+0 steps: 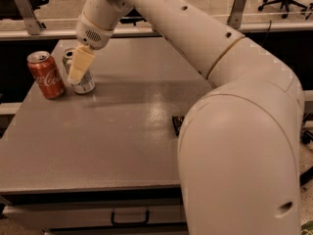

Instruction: Move 7up can near coke can

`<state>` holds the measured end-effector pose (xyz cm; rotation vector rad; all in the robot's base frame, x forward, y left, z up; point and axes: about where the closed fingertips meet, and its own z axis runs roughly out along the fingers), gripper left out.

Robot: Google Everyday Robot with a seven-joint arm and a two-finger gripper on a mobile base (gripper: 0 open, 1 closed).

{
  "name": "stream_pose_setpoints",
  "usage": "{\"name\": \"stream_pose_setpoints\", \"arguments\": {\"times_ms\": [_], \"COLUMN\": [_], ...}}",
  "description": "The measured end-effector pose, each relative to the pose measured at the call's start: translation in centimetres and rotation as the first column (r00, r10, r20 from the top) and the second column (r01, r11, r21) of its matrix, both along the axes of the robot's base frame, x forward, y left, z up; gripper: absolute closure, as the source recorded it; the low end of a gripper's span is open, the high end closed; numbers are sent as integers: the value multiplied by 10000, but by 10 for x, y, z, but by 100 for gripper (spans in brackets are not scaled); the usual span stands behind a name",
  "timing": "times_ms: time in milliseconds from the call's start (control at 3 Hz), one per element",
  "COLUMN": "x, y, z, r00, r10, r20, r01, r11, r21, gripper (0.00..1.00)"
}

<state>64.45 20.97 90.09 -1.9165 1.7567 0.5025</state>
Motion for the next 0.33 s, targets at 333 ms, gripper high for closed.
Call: {"name": "stream_pose_setpoints", "arguments": {"times_ms": [333], "x": [0], "y": [0], "z": [0], "r00": [10000], "r10": [1], "r20": [-1], "r01": [-1], "r11": [10000], "r21": [-1], "gripper": [0]}}
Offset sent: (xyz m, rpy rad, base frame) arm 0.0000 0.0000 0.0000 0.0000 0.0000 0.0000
